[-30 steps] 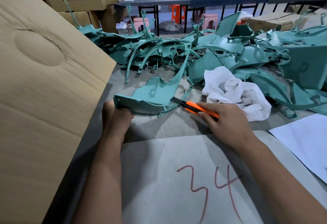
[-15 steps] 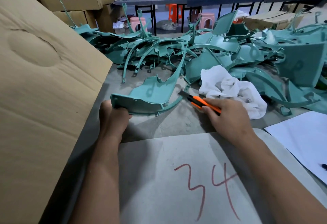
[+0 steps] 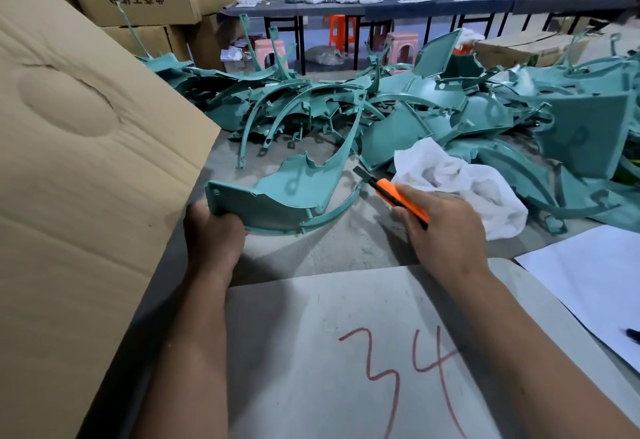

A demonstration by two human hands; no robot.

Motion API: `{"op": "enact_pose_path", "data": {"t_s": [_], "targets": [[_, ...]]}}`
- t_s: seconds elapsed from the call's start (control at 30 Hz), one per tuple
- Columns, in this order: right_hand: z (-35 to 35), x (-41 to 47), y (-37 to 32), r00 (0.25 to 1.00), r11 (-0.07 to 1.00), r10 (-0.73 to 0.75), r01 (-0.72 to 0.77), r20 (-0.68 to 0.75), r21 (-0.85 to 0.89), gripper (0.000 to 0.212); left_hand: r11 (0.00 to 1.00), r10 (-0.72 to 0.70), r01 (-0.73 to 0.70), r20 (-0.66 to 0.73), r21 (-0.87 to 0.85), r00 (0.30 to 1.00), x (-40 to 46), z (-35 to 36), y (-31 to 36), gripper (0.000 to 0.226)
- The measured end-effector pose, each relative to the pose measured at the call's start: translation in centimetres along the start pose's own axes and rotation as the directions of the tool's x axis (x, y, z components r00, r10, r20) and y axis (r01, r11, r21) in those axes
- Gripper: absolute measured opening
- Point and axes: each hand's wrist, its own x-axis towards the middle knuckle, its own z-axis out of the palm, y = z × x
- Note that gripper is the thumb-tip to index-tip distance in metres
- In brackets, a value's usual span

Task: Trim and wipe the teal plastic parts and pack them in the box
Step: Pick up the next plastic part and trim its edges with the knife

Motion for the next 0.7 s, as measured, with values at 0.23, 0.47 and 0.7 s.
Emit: {"op": "enact_pose_path", "data": {"t_s": [0.23, 0.47, 0.7], "targets": [[-0.4, -0.3, 0.5, 0.981, 0.998, -0.052, 0.047, 0.189, 0.033, 0.042, 0.999, -0.023, 0.023, 0.020, 0.043, 1.000, -0.3, -0.1, 0.4, 0.032], [-0.5, 0.0, 0.0, 0.986, 0.999, -0.008, 0.003, 0.165, 0.033, 0.039, 0.998, -0.069, 0.069, 0.010, 0.011, 0.998, -0.5, 0.1, 0.6, 0.028], [-1.0, -1.0, -1.4, 0.938, 0.964, -0.157, 0.078, 0.308, 0.255, 0.030, 1.000, -0.016, 0.016, -0.001, -0.008, 1.000, -0.8, -0.1, 0.3, 0.015]]}}
